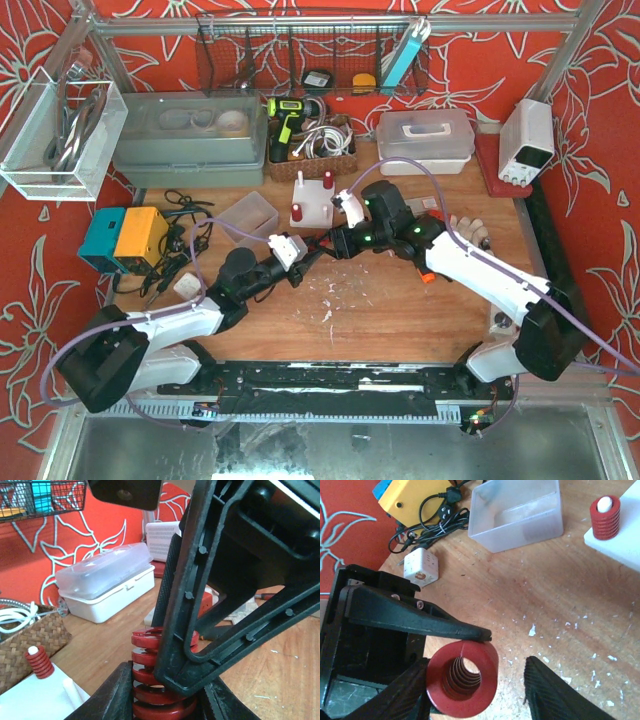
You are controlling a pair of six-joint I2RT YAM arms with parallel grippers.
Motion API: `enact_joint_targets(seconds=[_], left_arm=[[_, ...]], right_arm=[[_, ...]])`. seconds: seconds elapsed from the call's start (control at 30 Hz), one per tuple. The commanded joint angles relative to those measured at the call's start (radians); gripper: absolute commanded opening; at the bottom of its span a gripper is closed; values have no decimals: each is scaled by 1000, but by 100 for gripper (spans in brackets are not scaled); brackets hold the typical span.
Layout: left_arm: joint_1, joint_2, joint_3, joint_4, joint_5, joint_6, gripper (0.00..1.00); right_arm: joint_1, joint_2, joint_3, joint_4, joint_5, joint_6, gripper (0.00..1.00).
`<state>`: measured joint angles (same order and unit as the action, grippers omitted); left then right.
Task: Install the large spring
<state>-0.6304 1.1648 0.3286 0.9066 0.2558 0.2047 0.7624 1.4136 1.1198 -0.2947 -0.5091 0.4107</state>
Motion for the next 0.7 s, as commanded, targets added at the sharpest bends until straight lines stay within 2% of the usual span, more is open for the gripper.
enact_joint_targets(seconds=[0.0, 0.1, 0.23, 0.3, 0.37, 0.47, 0.53, 0.6, 0.67], left_arm=[[-8, 1, 10, 97, -5, 5, 0], [-10, 1, -1, 115, -9, 8, 0], [-13, 2, -7, 131, -2, 22, 0], [-14, 1, -7, 131, -8, 24, 0], [-14, 4, -7, 131, -11, 30, 0], [-15, 11, -4, 113, -24, 27, 1], [-14, 12, 7, 66, -50, 18, 21], [-14, 6, 17, 13, -101, -26, 47], [-14, -12, 25, -43, -147, -71, 65]], right_arm=[[4, 17, 29, -15, -52, -13, 49], [5, 33, 37, -12, -59, -15, 44], [5, 63, 60, -11, -95, -13, 44], [6, 69, 65, -9, -112, -13, 39], [5, 68, 64, -5, -118, -16, 31], [5, 46, 58, -4, -76, -26, 12], [5, 27, 58, -5, -16, -32, 2], [5, 1, 61, 1, 68, -41, 0], [4, -23, 60, 17, 182, -56, 0]])
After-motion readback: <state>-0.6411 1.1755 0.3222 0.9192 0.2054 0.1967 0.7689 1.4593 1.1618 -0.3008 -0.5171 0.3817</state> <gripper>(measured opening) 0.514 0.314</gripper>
